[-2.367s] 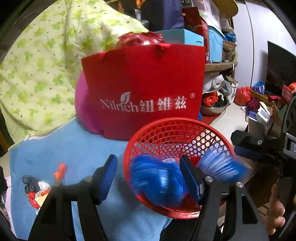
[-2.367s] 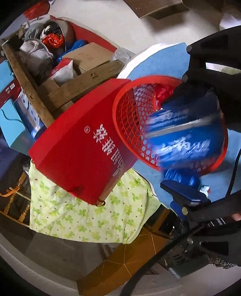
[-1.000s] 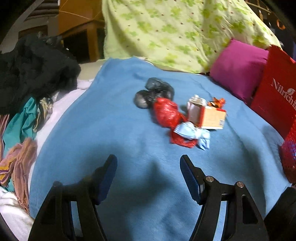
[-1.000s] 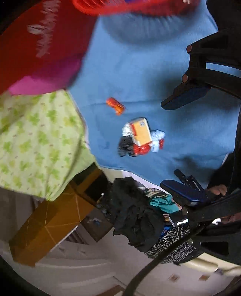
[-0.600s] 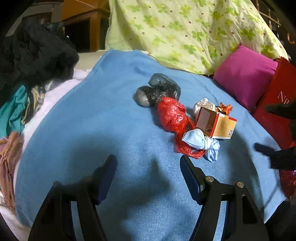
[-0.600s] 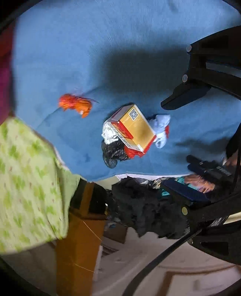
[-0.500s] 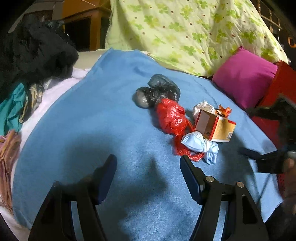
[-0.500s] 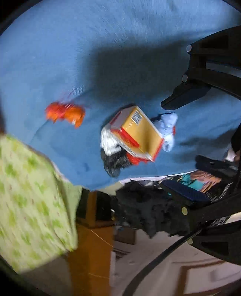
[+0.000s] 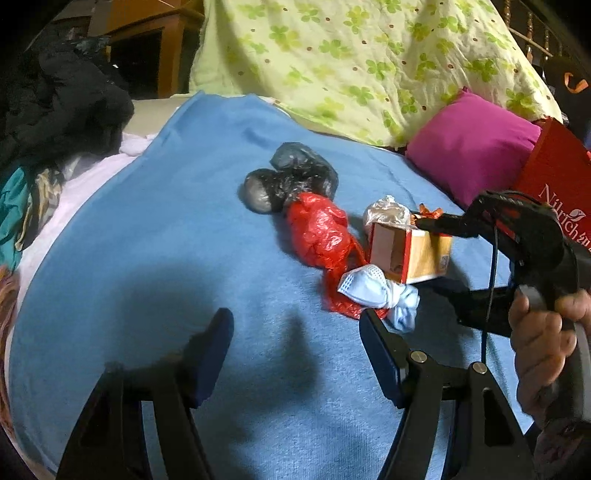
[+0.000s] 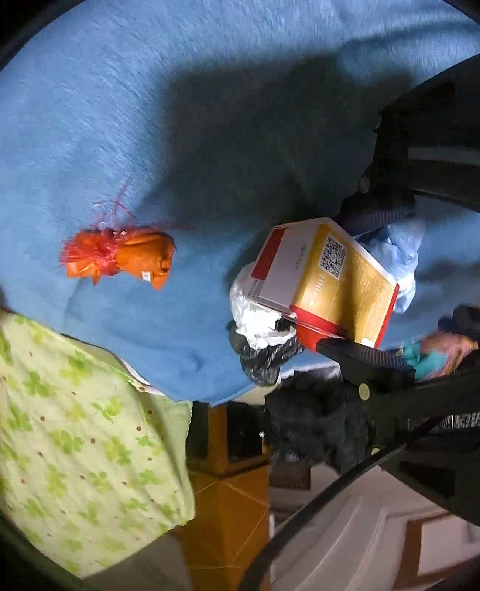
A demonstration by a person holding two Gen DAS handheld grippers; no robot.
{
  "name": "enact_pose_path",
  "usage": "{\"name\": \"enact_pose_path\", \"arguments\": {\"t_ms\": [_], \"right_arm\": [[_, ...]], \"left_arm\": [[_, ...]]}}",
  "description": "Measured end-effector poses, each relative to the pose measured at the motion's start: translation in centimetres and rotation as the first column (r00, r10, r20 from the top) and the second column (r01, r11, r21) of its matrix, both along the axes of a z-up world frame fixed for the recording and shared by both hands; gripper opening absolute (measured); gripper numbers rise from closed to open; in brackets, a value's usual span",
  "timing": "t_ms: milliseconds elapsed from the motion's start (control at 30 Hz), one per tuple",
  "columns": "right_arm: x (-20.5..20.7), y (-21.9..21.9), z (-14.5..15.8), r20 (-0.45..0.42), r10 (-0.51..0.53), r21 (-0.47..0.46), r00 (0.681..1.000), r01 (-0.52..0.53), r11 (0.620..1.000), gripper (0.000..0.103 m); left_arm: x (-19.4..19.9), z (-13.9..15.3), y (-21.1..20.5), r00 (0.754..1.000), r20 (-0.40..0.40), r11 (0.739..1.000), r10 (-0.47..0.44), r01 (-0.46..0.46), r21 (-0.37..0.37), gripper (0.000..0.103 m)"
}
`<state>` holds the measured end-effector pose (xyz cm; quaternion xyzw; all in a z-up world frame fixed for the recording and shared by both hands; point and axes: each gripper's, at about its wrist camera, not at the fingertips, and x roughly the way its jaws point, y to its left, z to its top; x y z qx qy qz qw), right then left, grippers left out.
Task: Collect trash
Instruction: 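Grasp the yellow-white box with the right gripper and lift it, then grasp the red plastic bag with the left gripper and lift it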
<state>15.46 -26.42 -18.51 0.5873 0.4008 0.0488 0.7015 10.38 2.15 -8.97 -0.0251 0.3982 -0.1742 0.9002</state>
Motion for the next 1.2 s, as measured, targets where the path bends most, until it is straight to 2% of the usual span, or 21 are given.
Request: {"name": "enact_pose_path", "arguments": {"t_ms": [200, 333, 433, 567, 733, 767, 800, 833, 900, 967, 1100, 1133, 1200], "right_arm": [[-3.9, -2.5, 1.7, 0.066, -0.003, -0.069, 0.998, 0.007, 0.998, 0.058], [-7.0, -4.2, 3.5, 0.093, 0.019, -0.160, 0.995, -0.004, 0.987, 0.058], [-9.0, -5.0, 4.3, 0.105, 0.042, -0.196, 0.994, -0.021, 0.980, 0.058], [-11.1, -5.5, 4.3, 0.106, 0.067, -0.210, 0.992, -0.043, 0.977, 0.058], [-13.1, -5.7, 3.5, 0.086, 0.082, -0.233, 0.993, -0.060, 0.971, 0.058], [-13.3, -5.8, 3.4, 0.084, 0.081, -0.233, 0.993, -0.059, 0.971, 0.058], [-13.5, -5.8, 3.3, 0.081, 0.078, -0.229, 0.994, -0.058, 0.972, 0.058], [-13.7, -5.9, 3.2, 0.080, 0.077, -0.225, 0.994, -0.057, 0.973, 0.058], [-14.0, -5.9, 3.4, 0.085, 0.079, -0.231, 0.993, -0.058, 0.971, 0.058], [-14.2, -5.7, 4.0, 0.093, 0.086, -0.257, 0.992, -0.059, 0.964, 0.058], [-14.7, -5.3, 5.6, 0.116, 0.105, -0.324, 0.988, -0.062, 0.944, 0.058], [-14.9, -5.2, 5.9, 0.121, 0.110, -0.343, 0.987, -0.062, 0.937, 0.058], [-15.2, -5.2, 6.3, 0.123, 0.118, -0.371, 0.985, -0.064, 0.926, 0.058]], "left_arm": [[0.8, -0.1, -1.4, 0.998, -0.004, 0.997, -0.069, 0.069, -0.021, 0.071], [1.5, -0.2, -3.0, 0.990, -0.009, 0.989, -0.140, 0.139, -0.043, 0.071], [1.8, -0.2, -4.4, 0.985, 0.003, 0.984, -0.174, 0.174, -0.031, 0.072], [2.8, -0.9, -6.0, 0.972, -0.044, 0.972, -0.233, 0.231, -0.051, 0.072], [3.6, -1.5, -7.0, 0.962, -0.082, 0.964, -0.259, 0.252, -0.084, 0.071], [3.6, -1.6, -7.2, 0.959, -0.086, 0.961, -0.269, 0.261, -0.094, 0.060], [3.5, -1.7, -7.3, 0.954, -0.096, 0.957, -0.283, 0.274, -0.101, 0.039], [3.4, -1.9, -7.5, 0.947, -0.110, 0.951, -0.301, 0.290, -0.109, 0.032], [2.8, -1.8, -7.8, 0.936, -0.115, 0.941, -0.332, 0.319, -0.115, 0.010], [1.6, -1.3, -8.2, 0.926, -0.085, 0.928, -0.368, 0.360, -0.101, 0.007], [-0.3, 0.1, -8.5, 0.897, -0.037, 0.893, -0.441, 0.435, -0.118, 0.006], [-0.8, 0.7, -8.3, 0.898, -0.011, 0.894, -0.440, 0.437, -0.103, 0.006], [-0.6, 0.9, -7.5, 0.915, -0.003, 0.912, -0.403, 0.401, -0.091, 0.006]]}}
